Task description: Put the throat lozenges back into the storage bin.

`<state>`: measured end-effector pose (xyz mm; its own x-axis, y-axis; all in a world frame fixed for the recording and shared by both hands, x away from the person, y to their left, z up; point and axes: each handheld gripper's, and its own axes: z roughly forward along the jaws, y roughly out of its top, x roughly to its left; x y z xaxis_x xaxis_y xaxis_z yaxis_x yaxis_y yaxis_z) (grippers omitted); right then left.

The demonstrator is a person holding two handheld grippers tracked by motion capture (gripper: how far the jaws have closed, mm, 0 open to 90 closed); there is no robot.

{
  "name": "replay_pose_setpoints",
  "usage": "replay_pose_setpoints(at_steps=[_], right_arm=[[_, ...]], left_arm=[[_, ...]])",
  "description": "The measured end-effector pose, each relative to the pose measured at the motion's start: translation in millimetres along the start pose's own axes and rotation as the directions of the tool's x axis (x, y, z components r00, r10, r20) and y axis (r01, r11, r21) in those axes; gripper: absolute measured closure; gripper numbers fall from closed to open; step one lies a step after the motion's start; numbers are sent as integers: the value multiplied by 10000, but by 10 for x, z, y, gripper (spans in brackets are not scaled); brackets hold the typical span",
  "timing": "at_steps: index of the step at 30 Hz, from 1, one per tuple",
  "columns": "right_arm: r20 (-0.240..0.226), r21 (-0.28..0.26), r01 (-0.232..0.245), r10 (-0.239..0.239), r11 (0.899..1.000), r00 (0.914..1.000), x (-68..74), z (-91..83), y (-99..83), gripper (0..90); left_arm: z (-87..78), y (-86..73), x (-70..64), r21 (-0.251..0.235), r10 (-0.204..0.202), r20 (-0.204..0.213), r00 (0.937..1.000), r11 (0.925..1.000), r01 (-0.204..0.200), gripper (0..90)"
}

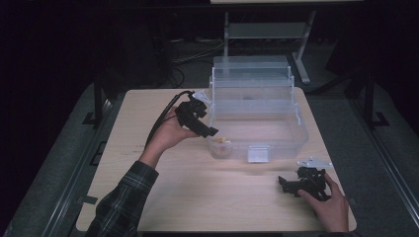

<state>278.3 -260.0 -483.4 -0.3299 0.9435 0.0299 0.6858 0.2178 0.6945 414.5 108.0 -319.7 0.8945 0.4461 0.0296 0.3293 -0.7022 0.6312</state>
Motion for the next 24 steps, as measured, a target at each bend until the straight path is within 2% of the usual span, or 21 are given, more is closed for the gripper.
replay_pose_setpoints(at_steps=[10, 17, 24], right_arm=[[13, -15, 24, -24, 10000, 10000, -2, 2, 0, 0], [1, -14, 29, -29, 10000, 10000, -2, 1, 0, 0], [2, -17, 34, -34, 10000, 10000, -2, 1, 0, 0]], left_arm=[[-203, -270, -12, -68, -313, -258, 9992, 9995, 311, 158], [-337, -434, -24, -369, -656, -411, 9970, 9973, 641, 149], [-470, -570, -54, -518, -740, -566, 9956, 9961, 711, 140]])
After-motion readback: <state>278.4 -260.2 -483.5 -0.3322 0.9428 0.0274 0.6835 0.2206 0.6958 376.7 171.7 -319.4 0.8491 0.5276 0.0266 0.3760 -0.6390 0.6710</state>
